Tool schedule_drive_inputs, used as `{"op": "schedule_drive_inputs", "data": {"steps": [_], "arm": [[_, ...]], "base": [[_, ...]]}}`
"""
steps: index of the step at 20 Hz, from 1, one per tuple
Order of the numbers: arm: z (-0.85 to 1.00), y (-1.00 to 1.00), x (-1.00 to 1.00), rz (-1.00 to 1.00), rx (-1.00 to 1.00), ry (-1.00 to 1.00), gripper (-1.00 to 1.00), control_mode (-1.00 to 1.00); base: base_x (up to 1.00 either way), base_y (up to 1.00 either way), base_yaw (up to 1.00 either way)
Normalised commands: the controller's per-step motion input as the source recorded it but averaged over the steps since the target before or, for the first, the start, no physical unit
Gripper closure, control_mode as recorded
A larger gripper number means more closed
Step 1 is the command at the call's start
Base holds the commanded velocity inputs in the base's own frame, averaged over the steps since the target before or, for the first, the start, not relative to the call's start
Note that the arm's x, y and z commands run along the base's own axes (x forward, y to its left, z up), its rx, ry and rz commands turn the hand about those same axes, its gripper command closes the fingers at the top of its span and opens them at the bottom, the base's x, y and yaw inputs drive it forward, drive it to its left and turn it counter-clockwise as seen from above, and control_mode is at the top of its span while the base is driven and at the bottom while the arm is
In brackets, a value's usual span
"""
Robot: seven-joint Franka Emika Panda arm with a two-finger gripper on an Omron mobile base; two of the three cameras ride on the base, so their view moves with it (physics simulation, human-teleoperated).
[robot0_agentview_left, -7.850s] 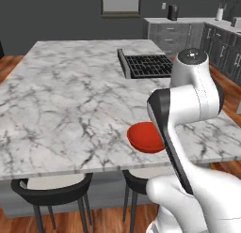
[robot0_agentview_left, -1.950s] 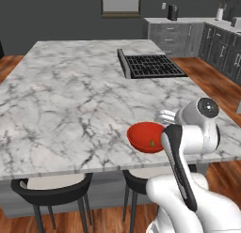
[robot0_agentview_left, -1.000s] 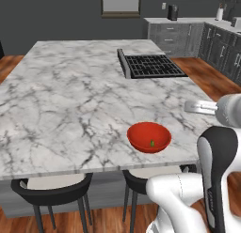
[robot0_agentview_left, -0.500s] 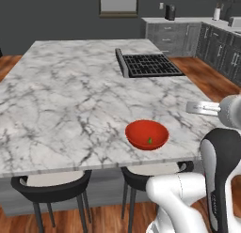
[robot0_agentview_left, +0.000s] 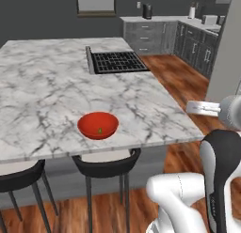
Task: There is a bowl on the dining counter. Grab a lemon wedge from the fridge and place it in the bowl. Then get the liquor bottle and glass cup from the cabinet and place them next to the bowl.
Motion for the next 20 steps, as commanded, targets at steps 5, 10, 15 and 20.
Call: {"op": "schedule_drive_inputs", "data": {"steps": [5, 10, 15, 20], "arm": [[0.0, 0.0, 0.0, 0.0, 0.0, 0.0, -1.0, 1.0], [0.0, 0.0, 0.0, 0.0, 0.0, 0.0, -1.0, 1.0], [0.0, 0.0, 0.0, 0.0, 0.0, 0.0, -1.0, 1.0], [0.0, 0.0, 0.0, 0.0, 0.0, 0.0, -1.0, 1.0]], "base": [[-0.17, -1.0, -0.08], [-0.01, -1.0, -0.02], [0.1, -1.0, 0.0], [0.5, -0.91, 0.01]]}}
